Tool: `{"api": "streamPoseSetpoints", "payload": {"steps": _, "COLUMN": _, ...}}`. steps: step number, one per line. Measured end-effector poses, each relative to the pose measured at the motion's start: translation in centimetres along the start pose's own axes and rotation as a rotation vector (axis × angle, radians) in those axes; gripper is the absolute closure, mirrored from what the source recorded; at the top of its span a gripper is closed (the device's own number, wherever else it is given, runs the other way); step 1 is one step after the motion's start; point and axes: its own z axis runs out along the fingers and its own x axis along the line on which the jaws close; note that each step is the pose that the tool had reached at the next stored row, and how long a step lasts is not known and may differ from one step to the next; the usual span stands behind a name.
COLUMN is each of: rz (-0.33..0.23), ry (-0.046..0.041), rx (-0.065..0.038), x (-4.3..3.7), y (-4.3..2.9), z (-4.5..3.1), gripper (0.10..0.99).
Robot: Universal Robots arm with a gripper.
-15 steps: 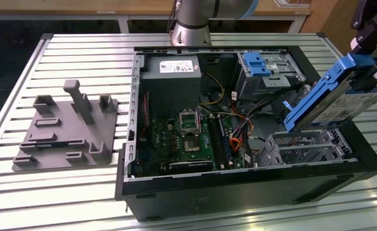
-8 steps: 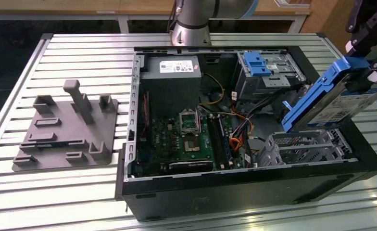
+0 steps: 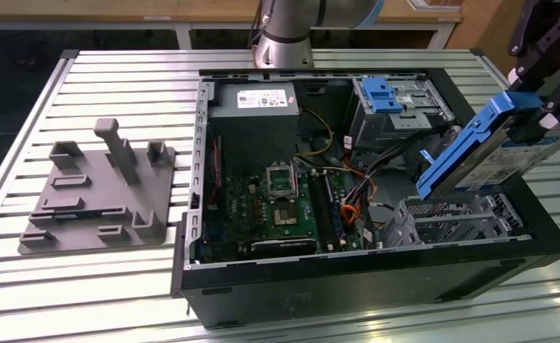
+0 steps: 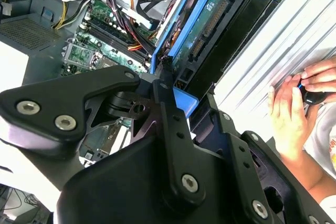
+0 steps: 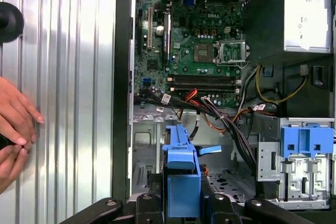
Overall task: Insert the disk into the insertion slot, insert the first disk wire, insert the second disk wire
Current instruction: 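Insert the disk into the insertion slot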
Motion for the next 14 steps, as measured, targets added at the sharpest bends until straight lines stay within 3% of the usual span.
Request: {"api": "streamPoseSetpoints", "payload": {"steps": 14, "rz": 0.0, "ry": -0.0001, "rx": 0.0, "x": 0.09, "y": 0.02, "z": 1.06, "gripper": 0.722}}
